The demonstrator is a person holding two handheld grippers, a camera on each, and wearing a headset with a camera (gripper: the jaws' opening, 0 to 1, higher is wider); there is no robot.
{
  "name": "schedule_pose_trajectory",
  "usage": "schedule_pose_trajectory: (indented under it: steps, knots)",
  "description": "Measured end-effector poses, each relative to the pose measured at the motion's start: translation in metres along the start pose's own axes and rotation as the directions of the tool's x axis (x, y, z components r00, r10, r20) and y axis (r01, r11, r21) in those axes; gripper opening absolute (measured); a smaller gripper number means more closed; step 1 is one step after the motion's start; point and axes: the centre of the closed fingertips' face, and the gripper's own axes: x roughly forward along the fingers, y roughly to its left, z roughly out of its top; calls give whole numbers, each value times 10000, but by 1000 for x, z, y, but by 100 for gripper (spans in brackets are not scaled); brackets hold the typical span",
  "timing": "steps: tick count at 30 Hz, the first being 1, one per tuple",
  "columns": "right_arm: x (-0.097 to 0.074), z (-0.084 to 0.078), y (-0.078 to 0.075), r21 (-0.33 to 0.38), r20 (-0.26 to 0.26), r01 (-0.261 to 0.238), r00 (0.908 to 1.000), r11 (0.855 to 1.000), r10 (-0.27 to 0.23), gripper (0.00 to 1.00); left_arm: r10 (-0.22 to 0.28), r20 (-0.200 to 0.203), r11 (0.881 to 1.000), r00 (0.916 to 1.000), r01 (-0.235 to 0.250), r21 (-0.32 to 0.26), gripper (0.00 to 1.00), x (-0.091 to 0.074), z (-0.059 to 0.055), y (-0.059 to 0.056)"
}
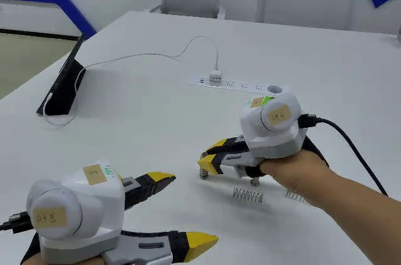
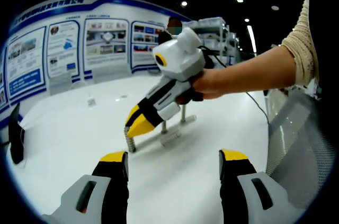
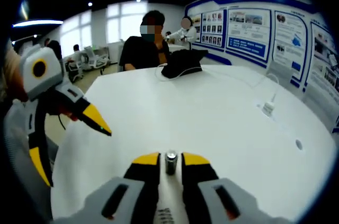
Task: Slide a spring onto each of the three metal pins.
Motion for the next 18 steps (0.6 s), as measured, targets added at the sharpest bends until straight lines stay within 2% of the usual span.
schedule_pose_trajectory:
  steps: [11,18]
  knots:
    - [-27,3,-4,92,277,291,9992,9995,-294,17,-170,-27,9998,9999,171,134,71,5,4,-2]
    - [-46,-2,-1,41,332,416,9986,9991,-417,18,-263,-34,9995,9996,263,197,70,9,6,-2]
